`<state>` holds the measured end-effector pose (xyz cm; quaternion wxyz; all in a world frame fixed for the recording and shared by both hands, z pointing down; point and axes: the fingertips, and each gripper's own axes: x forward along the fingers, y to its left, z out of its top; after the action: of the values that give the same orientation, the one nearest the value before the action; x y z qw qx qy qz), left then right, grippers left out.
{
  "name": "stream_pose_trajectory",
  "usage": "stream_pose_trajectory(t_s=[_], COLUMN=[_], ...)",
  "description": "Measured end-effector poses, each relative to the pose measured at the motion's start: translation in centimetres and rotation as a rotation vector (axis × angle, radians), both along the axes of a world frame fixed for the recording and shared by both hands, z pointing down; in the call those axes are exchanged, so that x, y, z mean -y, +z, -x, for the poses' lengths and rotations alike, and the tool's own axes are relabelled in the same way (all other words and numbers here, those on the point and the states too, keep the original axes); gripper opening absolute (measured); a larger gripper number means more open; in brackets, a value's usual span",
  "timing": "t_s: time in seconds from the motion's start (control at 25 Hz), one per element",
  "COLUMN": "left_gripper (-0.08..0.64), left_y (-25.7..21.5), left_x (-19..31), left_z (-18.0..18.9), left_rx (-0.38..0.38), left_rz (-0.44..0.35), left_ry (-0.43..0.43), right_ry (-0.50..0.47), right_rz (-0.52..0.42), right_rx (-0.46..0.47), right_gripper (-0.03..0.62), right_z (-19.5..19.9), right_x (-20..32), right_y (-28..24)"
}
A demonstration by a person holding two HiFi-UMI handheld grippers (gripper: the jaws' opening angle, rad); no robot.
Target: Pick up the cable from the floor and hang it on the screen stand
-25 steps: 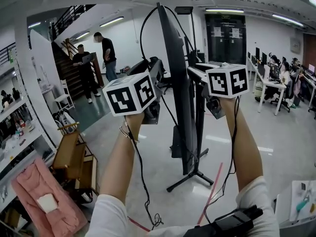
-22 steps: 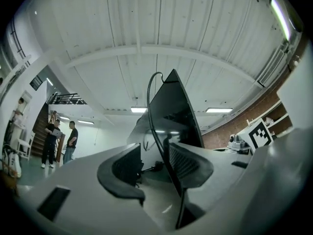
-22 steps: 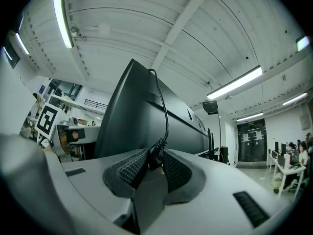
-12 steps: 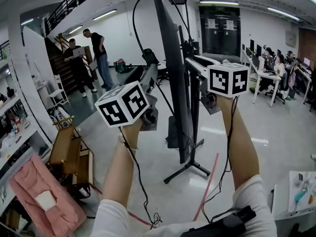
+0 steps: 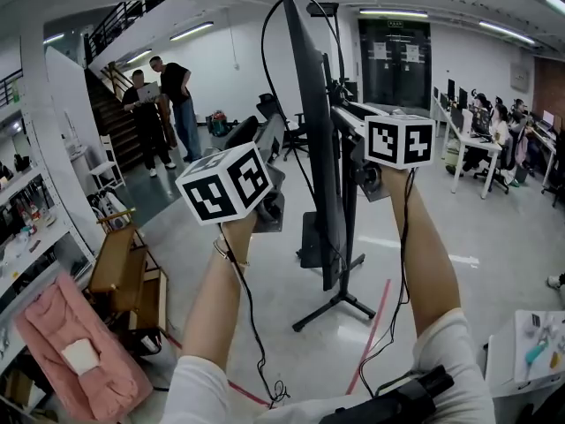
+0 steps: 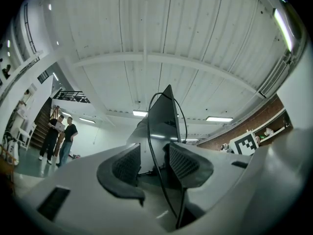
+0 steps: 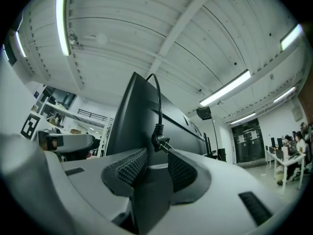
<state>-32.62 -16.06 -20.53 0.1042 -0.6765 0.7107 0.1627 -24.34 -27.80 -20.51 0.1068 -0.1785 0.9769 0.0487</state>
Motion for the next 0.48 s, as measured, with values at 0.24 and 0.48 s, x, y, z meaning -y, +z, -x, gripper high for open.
stream_pose_trajectory(t_s=[0.24,0.48], left_gripper=[0.176,0.176], left_y=[0.4,1.5], left_x=[-0.6,-0.3], left_z=[-0.2,-0.6], left_rx=[0.023,0.009], left_rz=[0.023,0.040], left_ry=[-0.010,0.002], right_ry=[-0.002,0.002], right_rz=[-0.001,-0.005], right_rx=[0.015,0.032], right_gripper=[0.124,0.124], right_z=[-0.6,-1.9], right_x=[-1.0,-1.8], right_y=[0.0,0.3])
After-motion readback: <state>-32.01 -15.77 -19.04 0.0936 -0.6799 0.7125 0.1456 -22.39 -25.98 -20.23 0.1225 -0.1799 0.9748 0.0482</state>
